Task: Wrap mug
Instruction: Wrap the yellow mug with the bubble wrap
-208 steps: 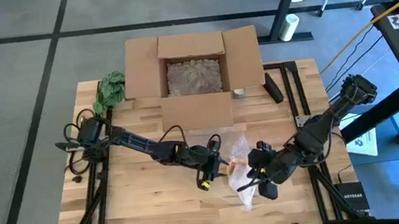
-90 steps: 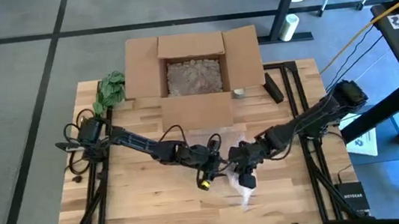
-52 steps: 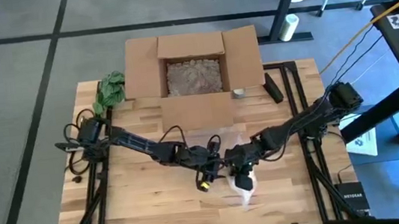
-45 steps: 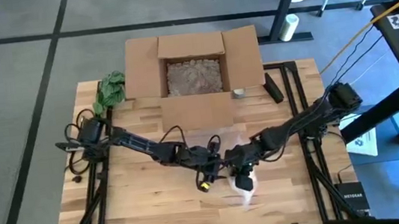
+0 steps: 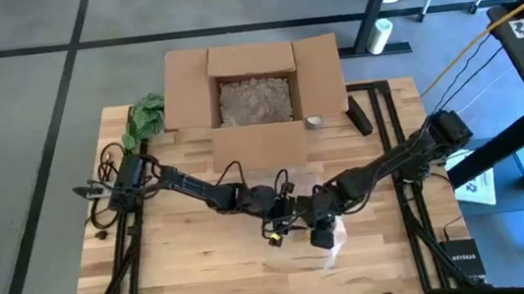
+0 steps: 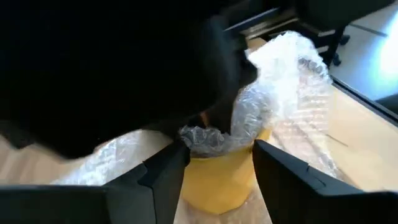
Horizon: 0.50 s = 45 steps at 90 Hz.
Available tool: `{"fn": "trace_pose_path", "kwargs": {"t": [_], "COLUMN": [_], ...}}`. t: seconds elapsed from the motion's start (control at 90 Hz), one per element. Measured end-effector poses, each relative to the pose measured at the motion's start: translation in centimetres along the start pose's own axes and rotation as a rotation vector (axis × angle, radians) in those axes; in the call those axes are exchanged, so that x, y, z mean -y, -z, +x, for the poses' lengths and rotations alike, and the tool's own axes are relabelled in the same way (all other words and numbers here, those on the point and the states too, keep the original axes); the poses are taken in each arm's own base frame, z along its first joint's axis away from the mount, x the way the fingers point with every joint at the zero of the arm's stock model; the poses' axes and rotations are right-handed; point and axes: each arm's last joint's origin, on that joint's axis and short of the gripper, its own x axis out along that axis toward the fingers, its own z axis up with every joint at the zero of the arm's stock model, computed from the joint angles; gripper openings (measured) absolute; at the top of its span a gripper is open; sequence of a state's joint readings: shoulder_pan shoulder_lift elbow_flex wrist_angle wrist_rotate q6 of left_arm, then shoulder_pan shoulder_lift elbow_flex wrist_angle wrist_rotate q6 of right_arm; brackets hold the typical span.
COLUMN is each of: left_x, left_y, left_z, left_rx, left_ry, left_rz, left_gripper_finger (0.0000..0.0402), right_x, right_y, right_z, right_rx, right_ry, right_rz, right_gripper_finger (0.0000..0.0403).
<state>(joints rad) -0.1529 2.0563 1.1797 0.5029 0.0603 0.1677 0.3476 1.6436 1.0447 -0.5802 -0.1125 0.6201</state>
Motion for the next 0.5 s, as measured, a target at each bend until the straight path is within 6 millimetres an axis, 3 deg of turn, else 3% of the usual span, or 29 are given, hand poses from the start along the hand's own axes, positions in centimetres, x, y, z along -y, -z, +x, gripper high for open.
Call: {"fn": "trace_pose_path", "kwargs": {"t": [0.311, 0.5], "left_x": [-2.7, -1.9], "left_y": [1.2, 2.7], "left_z": [-0.1, 0.6], "left_rx": [-0.057, -0.111], "left_ry": [-0.080, -0.001], "left_rz": [-0.028, -0.039], "left_gripper_finger": [0.0170, 0.0170], "right_x": [0.3, 0.0], "right_y": [0.3, 0.8], "right_z": [0.3, 1.6], "right_rx": [-0.048, -0.113], "right_ry": [0.032, 0.050], "right_rz": [0.009, -0.001], "right_gripper_finger": [0.0000, 0.0000]}}
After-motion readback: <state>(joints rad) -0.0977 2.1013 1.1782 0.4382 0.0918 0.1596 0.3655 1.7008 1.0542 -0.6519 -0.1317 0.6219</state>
